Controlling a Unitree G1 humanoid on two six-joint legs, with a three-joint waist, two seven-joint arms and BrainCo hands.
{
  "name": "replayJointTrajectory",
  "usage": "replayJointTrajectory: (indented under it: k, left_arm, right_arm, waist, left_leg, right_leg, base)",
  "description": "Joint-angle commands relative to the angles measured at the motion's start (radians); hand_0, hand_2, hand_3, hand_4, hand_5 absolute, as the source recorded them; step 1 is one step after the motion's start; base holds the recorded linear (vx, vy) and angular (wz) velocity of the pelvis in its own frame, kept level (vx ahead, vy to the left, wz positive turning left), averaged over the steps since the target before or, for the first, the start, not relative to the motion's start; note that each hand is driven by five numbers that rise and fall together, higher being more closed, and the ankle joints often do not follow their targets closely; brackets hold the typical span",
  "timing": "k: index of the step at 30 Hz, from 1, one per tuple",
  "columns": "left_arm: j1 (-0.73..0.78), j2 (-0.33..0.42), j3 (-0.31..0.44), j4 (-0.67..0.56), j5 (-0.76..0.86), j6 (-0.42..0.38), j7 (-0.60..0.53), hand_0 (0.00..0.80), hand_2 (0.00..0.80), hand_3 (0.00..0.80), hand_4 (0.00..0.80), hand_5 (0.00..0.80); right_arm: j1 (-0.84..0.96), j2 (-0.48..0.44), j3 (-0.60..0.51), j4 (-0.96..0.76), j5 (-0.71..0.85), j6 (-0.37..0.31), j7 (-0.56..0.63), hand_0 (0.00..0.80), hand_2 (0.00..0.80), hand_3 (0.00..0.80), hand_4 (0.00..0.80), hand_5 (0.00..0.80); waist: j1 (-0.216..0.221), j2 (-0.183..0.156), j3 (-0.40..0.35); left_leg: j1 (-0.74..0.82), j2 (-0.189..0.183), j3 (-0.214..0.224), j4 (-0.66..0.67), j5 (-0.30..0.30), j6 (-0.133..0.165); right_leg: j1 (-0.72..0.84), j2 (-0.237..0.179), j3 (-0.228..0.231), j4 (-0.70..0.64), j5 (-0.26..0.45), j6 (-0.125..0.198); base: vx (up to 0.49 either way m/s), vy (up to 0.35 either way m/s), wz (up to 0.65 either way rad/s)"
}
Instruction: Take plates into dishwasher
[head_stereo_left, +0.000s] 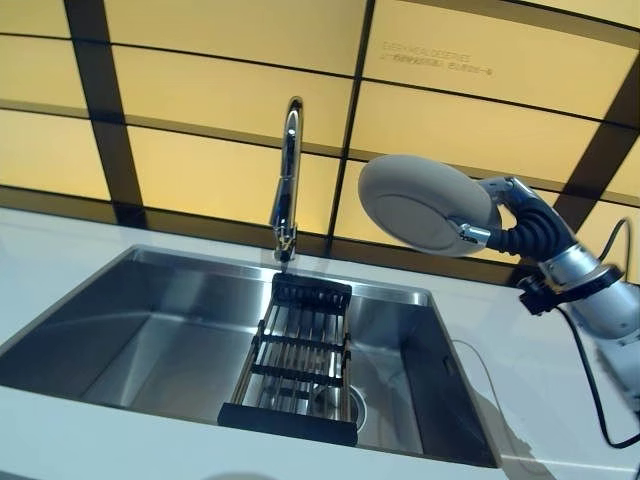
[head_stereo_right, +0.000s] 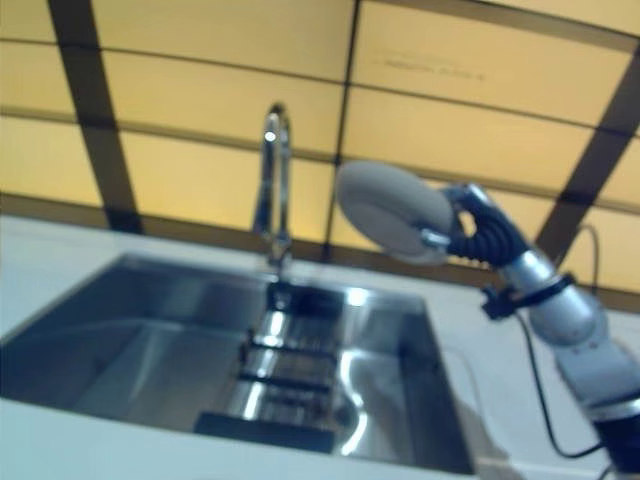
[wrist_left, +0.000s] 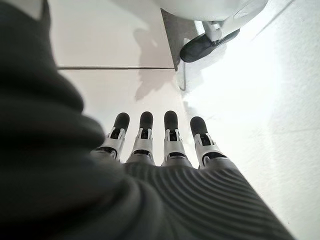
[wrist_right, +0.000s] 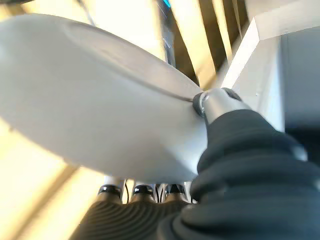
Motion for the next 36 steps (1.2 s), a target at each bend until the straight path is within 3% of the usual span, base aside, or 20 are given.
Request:
replayJointTrajectory:
  k: [1, 3, 7, 14, 17, 26, 27, 28, 34, 36]
  left_arm:
    - [-0.064, -0.005, -0.032, 0.057, -0.015, -0.009, -0.002, 0.000, 0.000, 0.000, 0.000, 0.000]
    - [-0.068, -0.006, -0.041, 0.067, -0.025, -0.012, 0.003, 0.000, 0.000, 0.000, 0.000, 0.000]
    - [-0.071, -0.019, -0.073, 0.077, -0.045, -0.016, 0.015, 0.000, 0.000, 0.000, 0.000, 0.000]
    - [-0.053, -0.024, -0.101, 0.091, -0.039, -0.031, 0.023, 0.000, 0.000, 0.000, 0.000, 0.000]
    - [-0.052, -0.018, -0.106, 0.086, -0.040, -0.020, 0.016, 0.000, 0.000, 0.000, 0.000, 0.000]
    - [-0.048, -0.009, -0.104, 0.084, -0.043, -0.020, 0.008, 0.000, 0.000, 0.000, 0.000, 0.000]
    - [-0.052, -0.006, -0.103, 0.083, -0.032, -0.017, 0.006, 0.000, 0.000, 0.000, 0.000, 0.000]
    - [-0.056, -0.003, -0.106, 0.084, -0.032, -0.015, 0.004, 0.000, 0.000, 0.000, 0.000, 0.000]
    - [-0.086, 0.007, -0.094, 0.073, -0.034, -0.016, 0.005, 0.000, 0.000, 0.000, 0.000, 0.000]
    - [-0.103, 0.012, -0.083, 0.066, -0.052, -0.016, 0.016, 0.000, 0.000, 0.000, 0.000, 0.000]
  right_arm:
    - [-0.037, 0.138, -0.008, 0.009, 0.311, 0.000, 0.014, 0.800, 0.800, 0.800, 0.800, 0.800]
    - [-0.038, 0.229, 0.013, 0.008, 0.427, -0.014, 0.026, 0.800, 0.800, 0.800, 0.800, 0.800]
    - [-0.031, 0.384, 0.042, -0.040, 0.577, 0.020, 0.021, 0.800, 0.800, 0.800, 0.800, 0.800]
    - [0.004, 0.546, 0.105, -0.110, 0.982, 0.033, 0.003, 0.800, 0.800, 0.800, 0.800, 0.800]
    - [0.010, 0.588, 0.149, -0.141, 1.082, 0.002, -0.005, 0.800, 0.800, 0.800, 0.800, 0.800]
    - [0.024, 0.603, 0.209, -0.144, 1.029, -0.037, 0.012, 0.800, 0.800, 0.800, 0.800, 0.800]
    - [0.028, 0.593, 0.204, -0.145, 0.993, -0.041, 0.004, 0.800, 0.800, 0.800, 0.800, 0.800]
    - [0.034, 0.582, 0.196, -0.148, 0.962, -0.043, -0.006, 0.800, 0.800, 0.800, 0.800, 0.800]
    - [0.067, 0.505, 0.119, -0.166, 0.917, -0.024, -0.057, 0.800, 0.800, 0.800, 0.800, 0.800]
    - [0.094, 0.464, 0.077, -0.171, 0.945, -0.026, -0.047, 0.800, 0.800, 0.800, 0.800, 0.800]
  waist:
    - [0.042, 0.015, 0.004]
    - [0.048, 0.019, 0.008]
    - [0.062, 0.031, 0.004]
    - [0.111, 0.044, -0.011]
    - [0.136, 0.046, -0.018]
    - [0.172, 0.044, -0.024]
    - [0.169, 0.041, -0.022]
    - [0.161, 0.037, -0.024]
    - [0.103, 0.030, -0.025]
    - [0.073, 0.023, -0.025]
  left_leg:
    - [0.028, -0.051, -0.036, 0.006, -0.103, 0.065]
    - [0.033, -0.048, -0.007, 0.004, -0.104, 0.065]
    - [0.029, -0.043, 0.047, 0.002, -0.097, 0.073]
    - [-0.004, -0.018, 0.103, 0.007, -0.079, 0.080]
    - [-0.021, -0.008, 0.118, 0.014, -0.074, 0.080]
    - [-0.053, -0.002, 0.181, 0.021, -0.063, 0.090]
    - [-0.062, -0.004, 0.213, 0.018, -0.061, 0.094]
    - [-0.054, -0.012, 0.220, 0.011, -0.079, 0.093]
    - [-0.070, 0.001, 0.330, 0.004, -0.080, 0.103]
    - [-0.082, 0.007, 0.372, 0.006, -0.078, 0.107]
  right_leg:
    - [-0.068, -0.072, -0.041, 0.075, 0.113, 0.073]
    - [-0.081, -0.091, -0.075, 0.100, 0.130, 0.076]
    - [-0.074, -0.126, -0.137, 0.154, 0.125, 0.076]
    - [-0.026, -0.196, -0.220, 0.244, 0.122, 0.076]
    - [0.001, -0.221, -0.244, 0.262, 0.118, 0.081]
    - [0.048, -0.251, -0.299, 0.313, 0.120, 0.101]
    - [0.055, -0.256, -0.315, 0.328, 0.133, 0.108]
    - [0.060, -0.263, -0.310, 0.346, 0.128, 0.129]
    - [0.042, -0.248, -0.308, 0.370, 0.142, 0.136]
    - [0.043, -0.216, -0.302, 0.352, 0.129, 0.129]
  base:
    - [0.000, 0.024, -0.12]
    - [-0.020, 0.024, -0.23]
    - [-0.028, 0.028, -0.38]
    - [-0.019, -0.014, -0.17]
    - [-0.005, -0.045, -0.64]
    - [-0.015, -0.034, -0.34]
    - [-0.036, -0.016, -1.22]
    - [-0.068, -0.021, -1.07]
    - [-0.155, -0.035, -0.55]
    - [-0.321, -0.114, -0.52]
